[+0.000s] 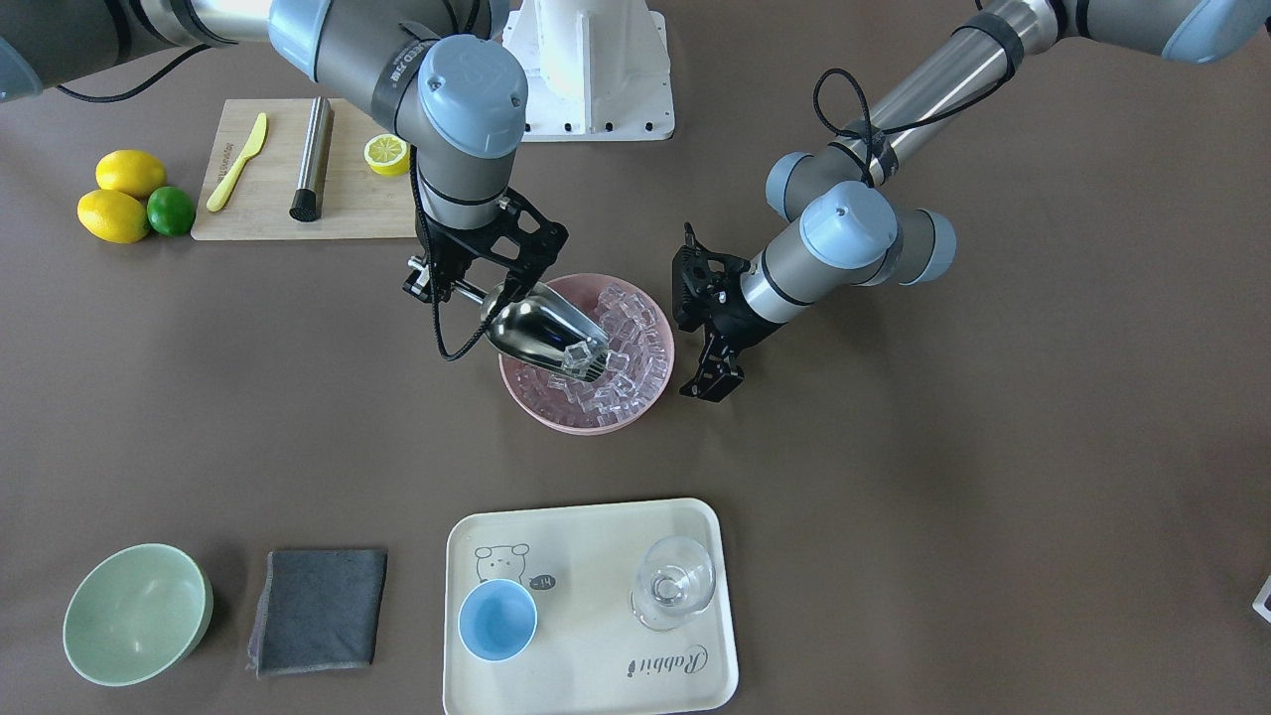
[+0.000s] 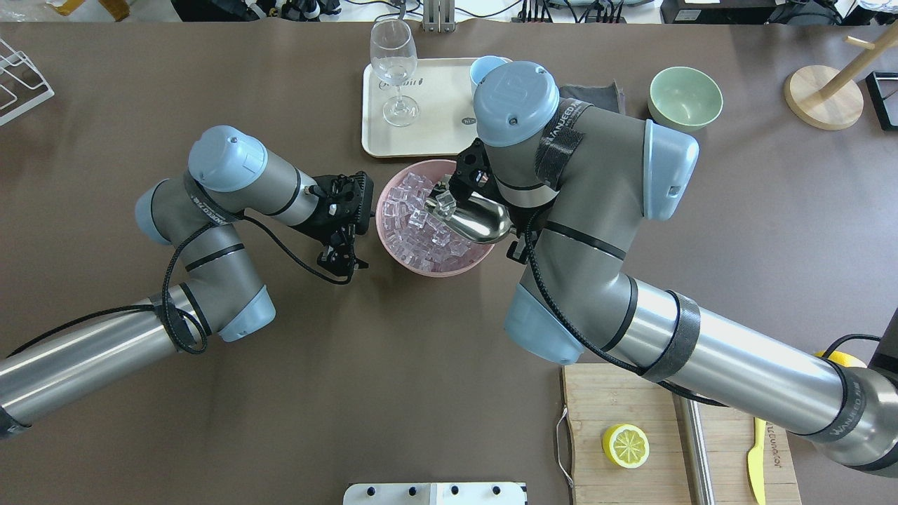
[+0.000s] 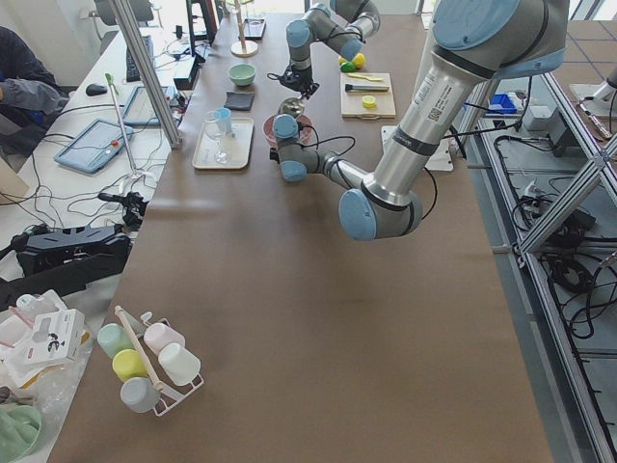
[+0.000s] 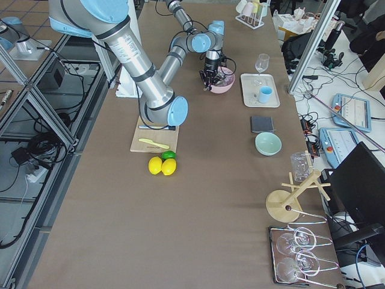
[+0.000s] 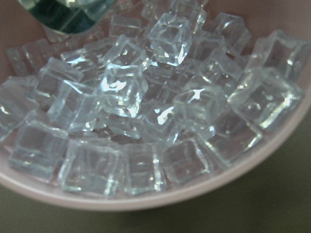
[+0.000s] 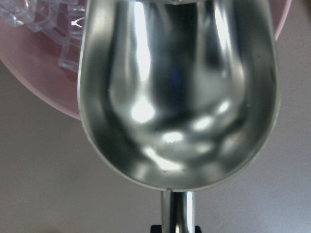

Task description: Put ice in cup with scoop

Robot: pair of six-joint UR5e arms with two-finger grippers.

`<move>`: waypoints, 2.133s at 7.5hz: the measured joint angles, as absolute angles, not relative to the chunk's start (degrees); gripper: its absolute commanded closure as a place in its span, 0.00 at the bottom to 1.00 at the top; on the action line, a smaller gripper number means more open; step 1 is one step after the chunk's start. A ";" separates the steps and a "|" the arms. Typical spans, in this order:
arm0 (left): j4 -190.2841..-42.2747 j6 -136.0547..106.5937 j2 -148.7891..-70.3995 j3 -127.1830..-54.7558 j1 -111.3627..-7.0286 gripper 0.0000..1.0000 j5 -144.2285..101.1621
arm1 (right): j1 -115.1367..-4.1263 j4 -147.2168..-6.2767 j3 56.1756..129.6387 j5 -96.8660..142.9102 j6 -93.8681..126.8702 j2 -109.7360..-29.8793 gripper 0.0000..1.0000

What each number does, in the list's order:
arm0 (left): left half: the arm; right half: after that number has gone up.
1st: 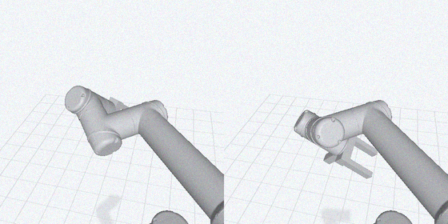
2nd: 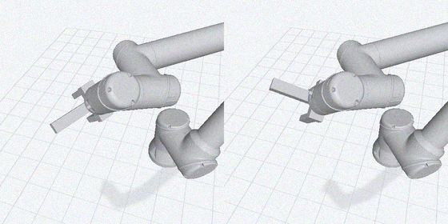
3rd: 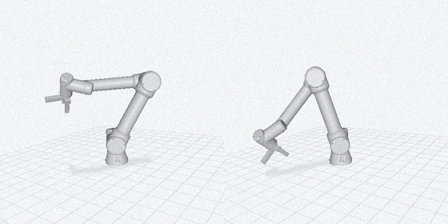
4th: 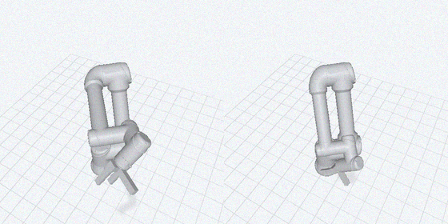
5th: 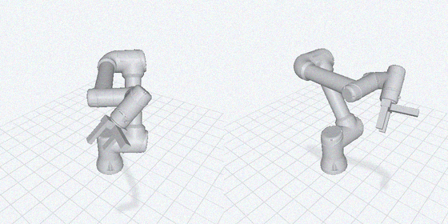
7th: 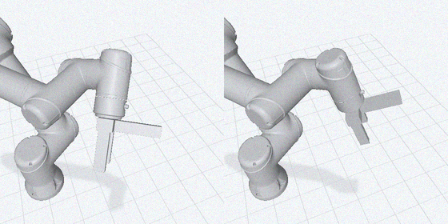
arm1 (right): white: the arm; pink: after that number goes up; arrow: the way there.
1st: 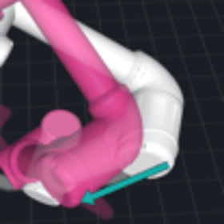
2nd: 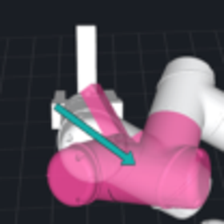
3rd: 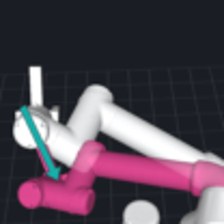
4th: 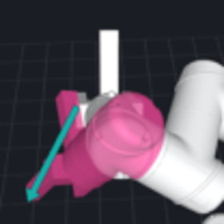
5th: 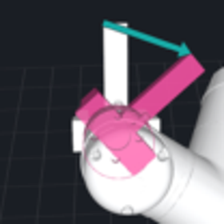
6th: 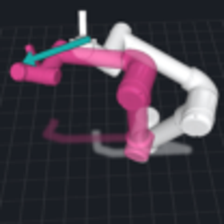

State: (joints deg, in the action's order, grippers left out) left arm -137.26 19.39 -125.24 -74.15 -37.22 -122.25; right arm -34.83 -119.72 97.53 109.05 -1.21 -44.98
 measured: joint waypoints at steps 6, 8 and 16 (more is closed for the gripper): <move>-133.18 22.47 -125.93 -74.01 -42.37 0.02 -128.31 | -42.90 -100.03 107.71 112.29 17.14 -53.78 1.00; -132.19 23.39 -125.92 -74.05 -43.75 0.02 -129.49 | -44.85 -96.10 109.52 112.43 21.11 -55.98 1.00; -106.79 18.90 -109.52 -86.78 -72.47 0.02 -138.06 | -54.54 -112.17 87.06 126.73 11.17 -47.99 1.00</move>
